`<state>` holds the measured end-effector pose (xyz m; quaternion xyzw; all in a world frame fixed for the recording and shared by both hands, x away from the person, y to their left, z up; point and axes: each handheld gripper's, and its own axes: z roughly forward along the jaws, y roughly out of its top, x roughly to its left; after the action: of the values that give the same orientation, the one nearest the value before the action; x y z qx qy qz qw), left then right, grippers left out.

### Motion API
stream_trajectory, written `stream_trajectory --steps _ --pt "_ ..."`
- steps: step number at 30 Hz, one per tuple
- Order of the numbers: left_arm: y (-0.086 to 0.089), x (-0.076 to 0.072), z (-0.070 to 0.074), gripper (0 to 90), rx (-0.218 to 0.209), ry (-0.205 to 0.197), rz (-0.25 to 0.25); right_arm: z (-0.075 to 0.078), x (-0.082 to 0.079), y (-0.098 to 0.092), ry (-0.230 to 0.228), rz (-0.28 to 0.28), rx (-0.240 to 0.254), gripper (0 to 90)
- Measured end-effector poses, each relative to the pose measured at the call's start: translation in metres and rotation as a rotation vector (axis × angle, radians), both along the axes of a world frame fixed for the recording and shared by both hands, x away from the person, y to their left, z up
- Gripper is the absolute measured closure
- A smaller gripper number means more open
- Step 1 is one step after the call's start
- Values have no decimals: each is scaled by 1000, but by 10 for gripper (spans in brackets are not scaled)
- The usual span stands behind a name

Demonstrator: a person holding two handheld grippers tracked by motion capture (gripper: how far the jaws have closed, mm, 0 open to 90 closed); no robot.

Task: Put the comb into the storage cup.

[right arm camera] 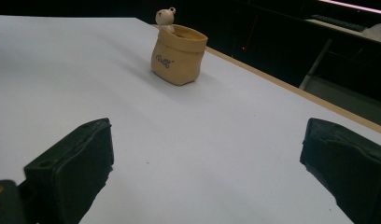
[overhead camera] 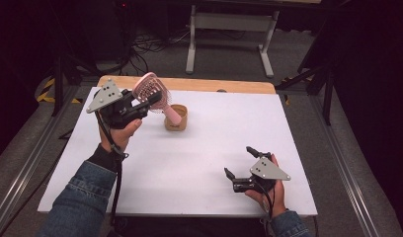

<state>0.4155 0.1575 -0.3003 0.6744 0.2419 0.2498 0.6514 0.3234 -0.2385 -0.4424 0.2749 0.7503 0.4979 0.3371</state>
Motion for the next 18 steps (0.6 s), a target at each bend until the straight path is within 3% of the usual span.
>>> stream_trajectory --steps 5,7,18 --pt "-10 18 2 631 30 12 25 1 0 0 -4 2 10 40" --pt "-13 25 0 630 19 17 16 1 -1 0 -5 4 12 40" --pt "-25 59 -15 630 38 66 80 1 0 0 1 1 4 49"
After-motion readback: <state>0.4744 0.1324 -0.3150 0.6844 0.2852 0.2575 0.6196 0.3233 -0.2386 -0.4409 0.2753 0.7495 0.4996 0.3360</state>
